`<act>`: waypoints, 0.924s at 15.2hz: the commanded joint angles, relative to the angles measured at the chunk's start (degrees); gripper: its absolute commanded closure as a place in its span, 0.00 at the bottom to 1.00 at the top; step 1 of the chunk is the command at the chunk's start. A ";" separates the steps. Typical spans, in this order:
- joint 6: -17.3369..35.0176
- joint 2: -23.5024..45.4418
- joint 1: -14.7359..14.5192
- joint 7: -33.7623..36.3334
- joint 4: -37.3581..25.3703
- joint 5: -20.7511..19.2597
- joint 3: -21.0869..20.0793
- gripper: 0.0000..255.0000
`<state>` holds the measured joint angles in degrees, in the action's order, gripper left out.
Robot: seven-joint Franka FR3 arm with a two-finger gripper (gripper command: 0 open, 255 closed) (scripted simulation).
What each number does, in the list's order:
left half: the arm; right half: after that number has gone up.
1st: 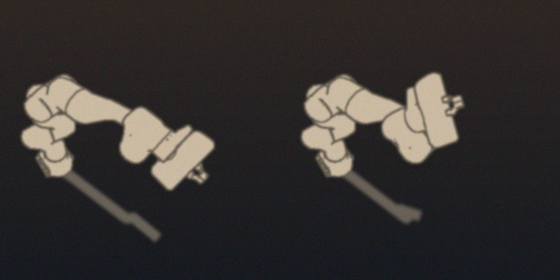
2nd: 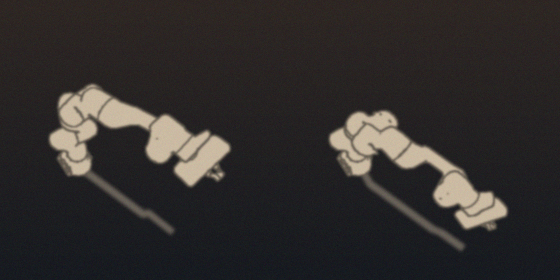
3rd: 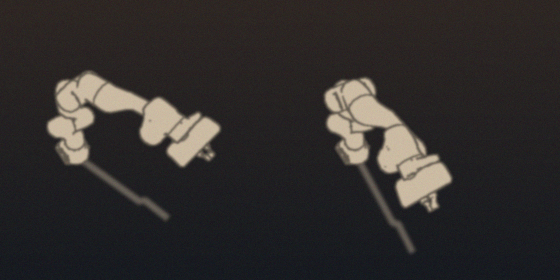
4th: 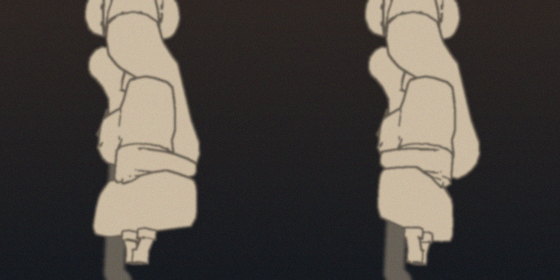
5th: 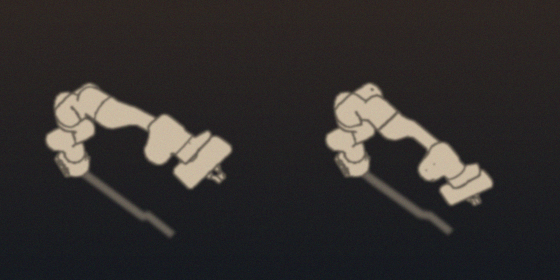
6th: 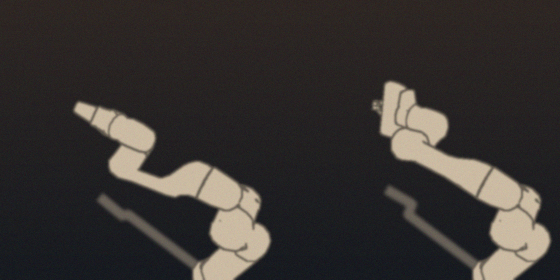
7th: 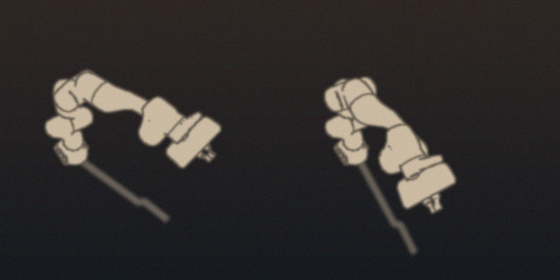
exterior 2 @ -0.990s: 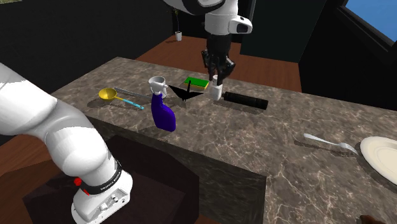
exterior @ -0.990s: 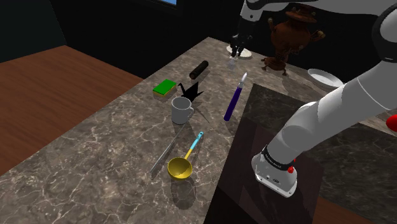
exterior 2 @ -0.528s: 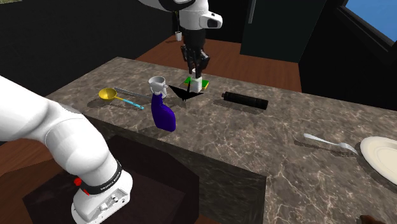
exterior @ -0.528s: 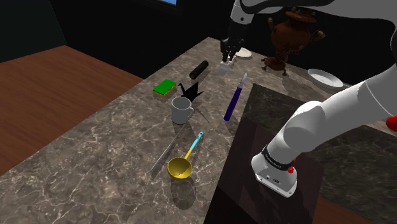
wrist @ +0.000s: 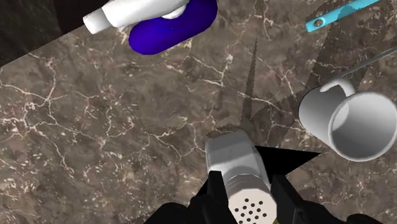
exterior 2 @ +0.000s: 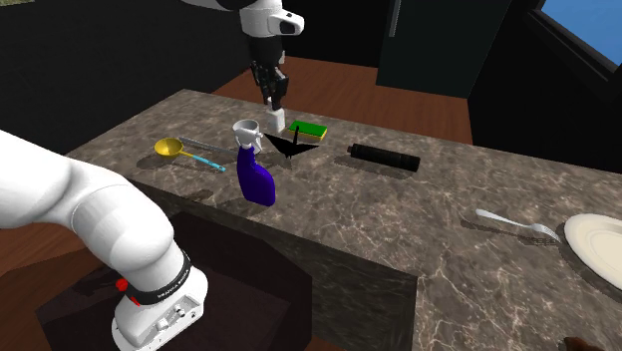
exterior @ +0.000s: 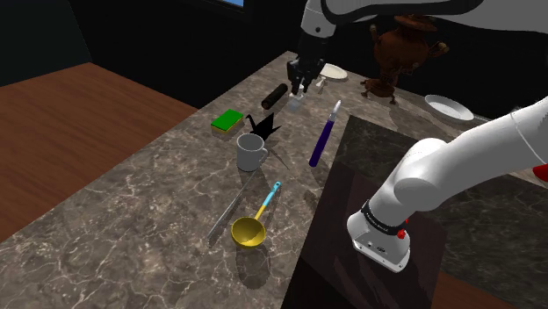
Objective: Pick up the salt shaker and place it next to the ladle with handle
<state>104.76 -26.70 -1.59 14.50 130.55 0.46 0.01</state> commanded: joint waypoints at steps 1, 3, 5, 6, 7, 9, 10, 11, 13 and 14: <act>-0.04 -0.43 -1.13 2.92 0.36 0.96 -2.15 1.00; -0.03 -0.36 -2.26 5.71 0.24 1.90 -4.26 1.00; 0.01 -0.02 -3.36 8.51 -0.14 2.81 -6.39 1.00; 0.05 0.25 -3.90 9.92 -0.43 3.24 -7.45 1.00; 0.08 0.58 -4.43 11.32 -0.78 3.66 -8.52 1.00; 0.18 1.44 -5.43 14.14 -1.67 4.42 -10.67 1.00; 0.24 1.96 -5.92 15.56 -2.21 4.76 -11.73 1.00; 0.30 2.55 -6.40 16.99 -2.81 5.06 -12.80 1.00; 0.43 3.92 -7.32 19.87 -4.21 5.55 -14.92 1.00; 0.49 4.70 -7.75 21.32 -5.00 5.74 -15.98 1.00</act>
<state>105.51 -22.35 -8.97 34.53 126.25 5.99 -15.13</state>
